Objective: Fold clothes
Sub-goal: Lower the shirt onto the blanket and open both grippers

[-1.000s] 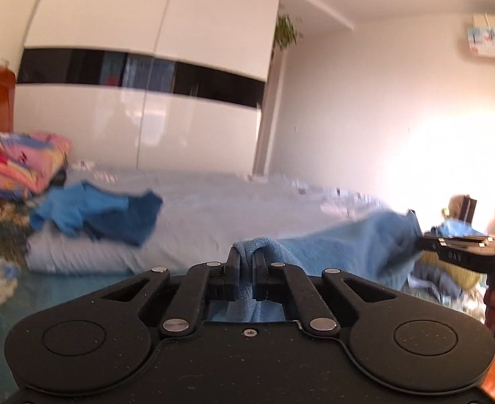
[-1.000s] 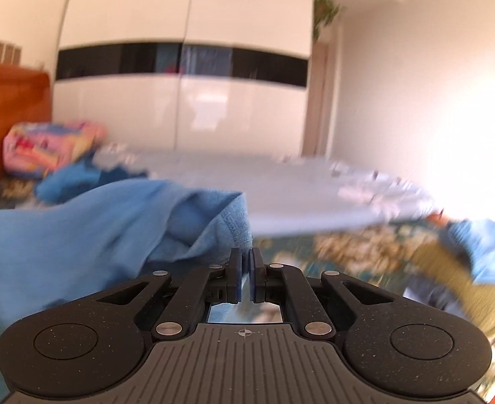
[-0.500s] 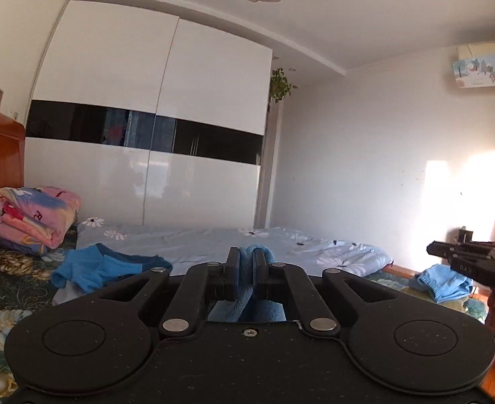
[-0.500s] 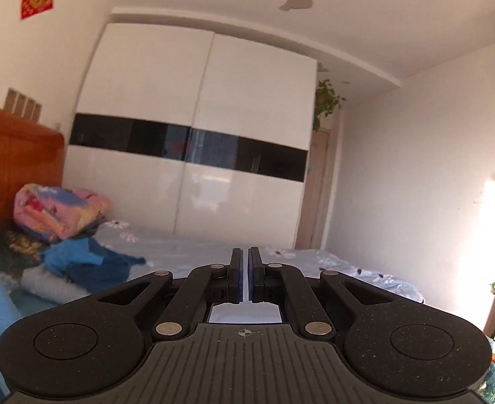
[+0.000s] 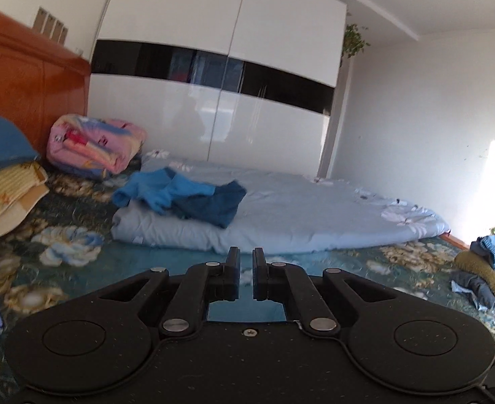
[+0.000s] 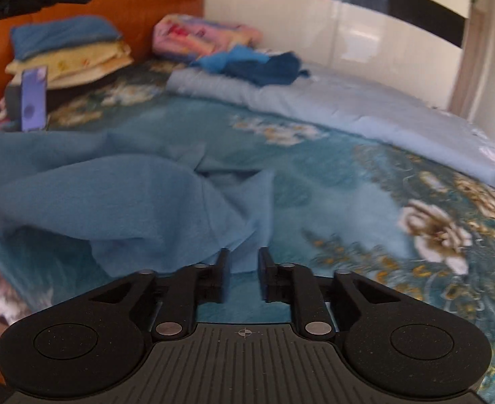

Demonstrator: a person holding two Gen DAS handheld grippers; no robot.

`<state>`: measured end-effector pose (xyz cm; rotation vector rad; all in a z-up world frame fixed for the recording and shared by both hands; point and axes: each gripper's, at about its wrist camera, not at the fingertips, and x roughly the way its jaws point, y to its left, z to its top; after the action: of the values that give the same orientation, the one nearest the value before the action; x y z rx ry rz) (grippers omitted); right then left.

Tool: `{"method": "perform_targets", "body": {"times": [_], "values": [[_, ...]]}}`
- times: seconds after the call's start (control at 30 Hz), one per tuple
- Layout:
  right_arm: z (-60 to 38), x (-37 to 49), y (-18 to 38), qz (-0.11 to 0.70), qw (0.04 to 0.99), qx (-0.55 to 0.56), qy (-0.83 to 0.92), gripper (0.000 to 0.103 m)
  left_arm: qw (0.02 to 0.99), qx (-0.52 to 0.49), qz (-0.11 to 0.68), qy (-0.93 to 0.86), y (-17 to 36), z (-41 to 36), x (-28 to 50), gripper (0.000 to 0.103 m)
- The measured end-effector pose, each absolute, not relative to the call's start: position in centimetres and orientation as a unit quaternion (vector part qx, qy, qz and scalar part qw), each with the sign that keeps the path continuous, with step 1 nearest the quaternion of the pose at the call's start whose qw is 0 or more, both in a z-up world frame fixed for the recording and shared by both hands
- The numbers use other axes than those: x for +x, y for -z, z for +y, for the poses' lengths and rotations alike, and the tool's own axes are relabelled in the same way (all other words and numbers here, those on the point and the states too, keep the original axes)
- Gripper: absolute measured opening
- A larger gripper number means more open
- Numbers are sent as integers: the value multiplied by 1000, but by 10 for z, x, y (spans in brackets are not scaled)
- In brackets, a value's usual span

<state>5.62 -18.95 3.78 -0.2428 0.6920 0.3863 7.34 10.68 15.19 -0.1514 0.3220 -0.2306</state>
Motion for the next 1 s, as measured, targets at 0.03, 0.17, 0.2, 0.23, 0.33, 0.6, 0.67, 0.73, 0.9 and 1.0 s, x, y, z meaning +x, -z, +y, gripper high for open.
{"method": "perform_targets", "body": {"times": [0.03, 0.17, 0.2, 0.23, 0.33, 0.6, 0.67, 0.73, 0.9, 1.0], "values": [[-189, 61, -36, 344, 912, -113, -193, 24, 976, -78, 175, 105, -140, 113, 71, 5], [-185, 80, -29, 374, 898, -92, -213, 36, 966, -116, 217, 76, -107, 156, 49, 10], [-184, 84, -27, 381, 894, -87, -218, 37, 963, -124, 227, 71, -101, 163, 43, 11], [-183, 88, -24, 387, 891, -84, -221, 37, 962, -125, 236, 65, -98, 171, 37, 12], [-175, 98, -15, 402, 883, -76, -231, 37, 962, -121, 241, 49, -95, 187, 20, 23], [-166, 127, -18, 406, 883, 6, -235, 5, 963, -131, 233, 41, -100, 197, 11, 29], [-171, 136, -30, 389, 893, 27, -225, 5, 963, -128, 231, 50, -102, 194, 14, 33], [-179, 150, -46, 362, 908, 39, -206, 3, 964, -125, 229, 58, -103, 190, 15, 34], [-201, 190, -85, 298, 946, 12, -124, 2, 960, -131, 229, 90, -100, 178, 16, 38], [-215, 200, -92, 299, 947, 22, -120, 2, 956, -129, 241, 105, -96, 168, 20, 39]]}}
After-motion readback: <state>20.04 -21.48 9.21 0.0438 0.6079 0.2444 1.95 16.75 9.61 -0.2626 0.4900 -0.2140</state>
